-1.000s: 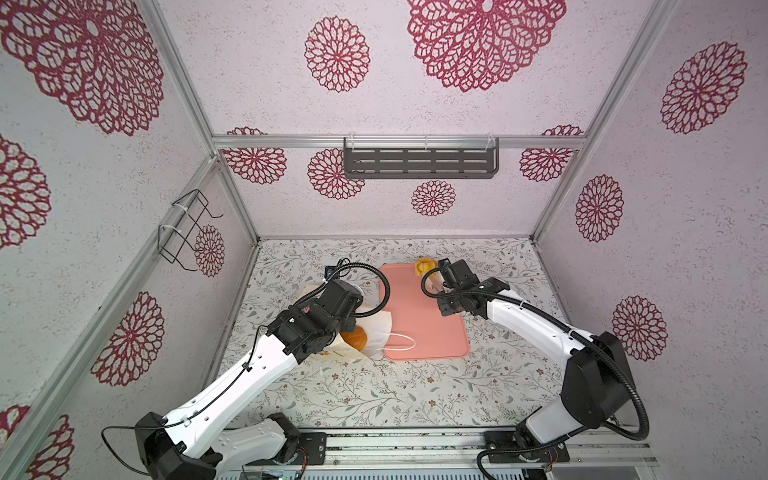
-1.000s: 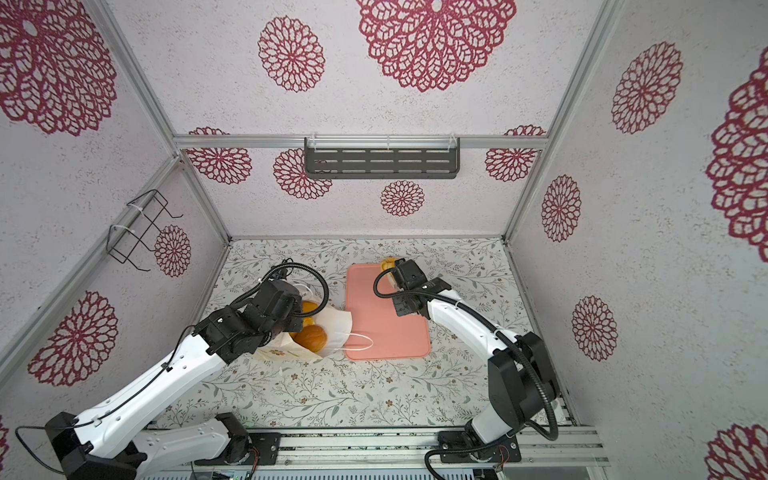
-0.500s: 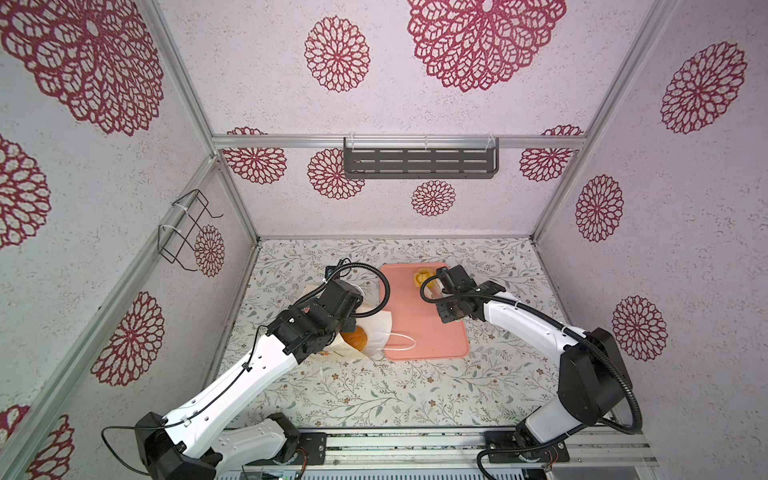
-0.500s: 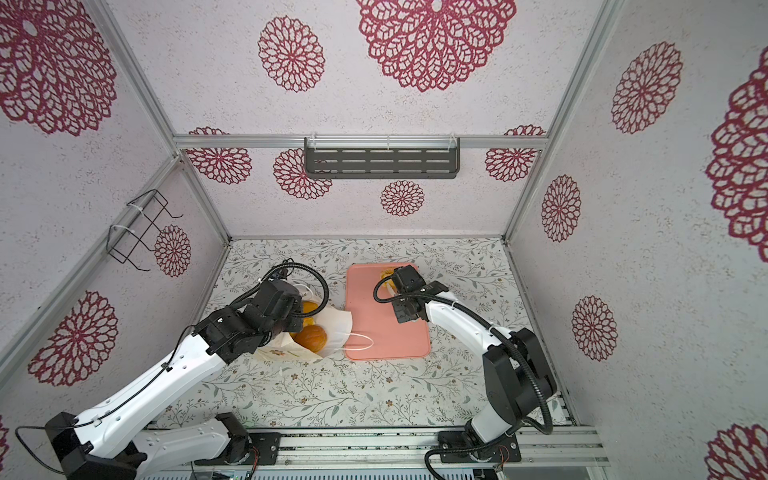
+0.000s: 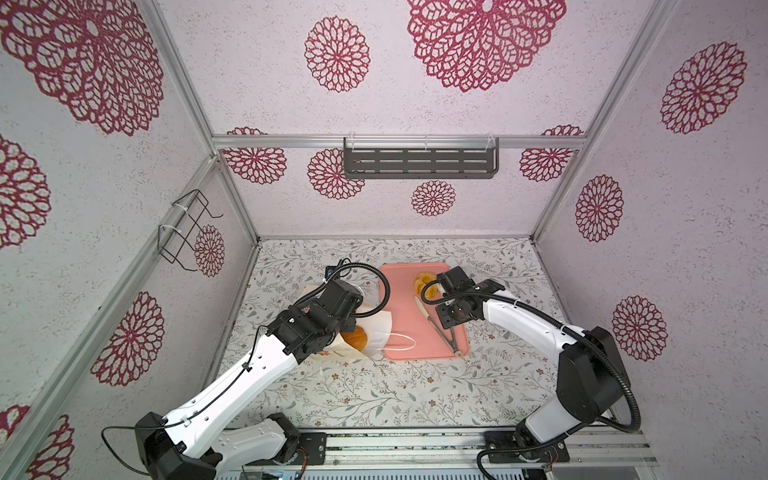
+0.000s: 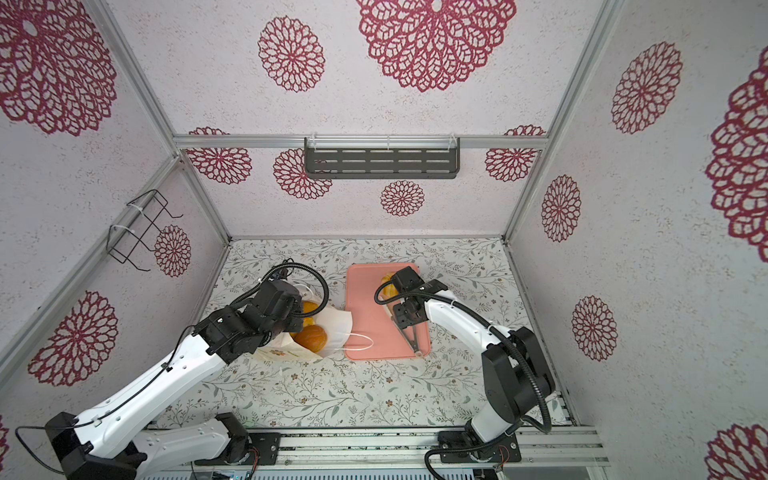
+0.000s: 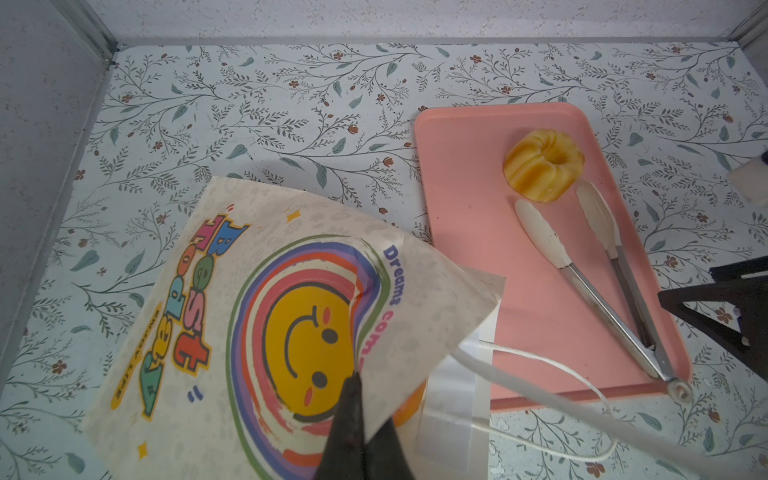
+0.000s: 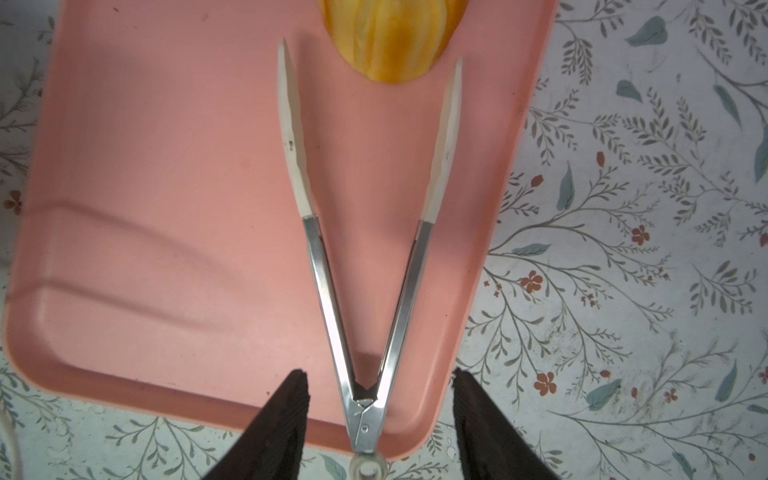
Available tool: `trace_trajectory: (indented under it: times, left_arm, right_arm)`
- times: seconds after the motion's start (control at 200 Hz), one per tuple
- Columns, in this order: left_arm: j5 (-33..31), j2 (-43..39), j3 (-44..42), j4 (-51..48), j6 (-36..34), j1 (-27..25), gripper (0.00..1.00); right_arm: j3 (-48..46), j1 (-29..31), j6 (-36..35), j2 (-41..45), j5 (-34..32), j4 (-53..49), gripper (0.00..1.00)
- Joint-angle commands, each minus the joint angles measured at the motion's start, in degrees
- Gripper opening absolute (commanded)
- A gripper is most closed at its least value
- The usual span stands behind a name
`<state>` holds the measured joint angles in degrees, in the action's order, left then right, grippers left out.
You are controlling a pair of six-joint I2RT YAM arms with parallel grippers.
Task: Take the fake bread out of the paper bag
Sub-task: 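Lower the yellow bread onto the pink tray and open the tongs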
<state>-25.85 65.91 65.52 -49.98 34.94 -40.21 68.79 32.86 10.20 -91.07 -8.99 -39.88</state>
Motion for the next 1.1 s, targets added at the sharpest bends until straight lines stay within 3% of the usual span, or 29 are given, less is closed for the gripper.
trace_trajectory:
  times: [0.0, 0.17, 0.455, 0.956, 0.966, 0.976, 0.991, 1.096]
  left_arm:
    - [1.15, -0.87, -0.41, 1.37, -0.37, 0.74, 0.0]
    - [1.2, -1.05, -0.48, 1.2, -0.55, 0.74, 0.0]
    - [0.86, -1.75, -0.65, 1.11, -0.67, 0.74, 0.0]
    - [0.46, -1.06, -0.49, 0.85, -1.11, 0.74, 0.0]
    - [0.45, -1.01, -0.44, 0.85, -1.1, 0.74, 0.0]
    - [0.49, -1.04, -0.4, 0.85, -1.12, 0.74, 0.0]
    - [0.45, -0.92, -0.39, 0.78, -1.1, 0.74, 0.0]
    - [0.88, -0.52, -0.21, 0.93, -1.23, 0.72, 0.0]
  right_arm:
    - [1.56, -0.25, 1.12, 1.33, -0.67, -2.74, 0.57]
    - [-1.14, -0.25, 2.06, 2.83, 1.93, -0.84, 0.56]
    - [-14.03, -0.25, 6.92, 5.73, 5.02, 10.34, 0.64]
    - [-26.9, -0.56, 3.01, 8.63, 3.28, 29.05, 0.75]
    - [-27.01, -0.53, 3.12, 8.63, 3.28, 29.17, 0.77]
    - [-27.08, -0.59, 3.2, 8.63, 3.28, 29.27, 0.87]
    - [-27.24, -0.59, 3.24, 8.65, 3.28, 29.44, 0.92]
    - [-28.2, -0.52, 4.06, 8.7, 2.5, 30.38, 0.92]
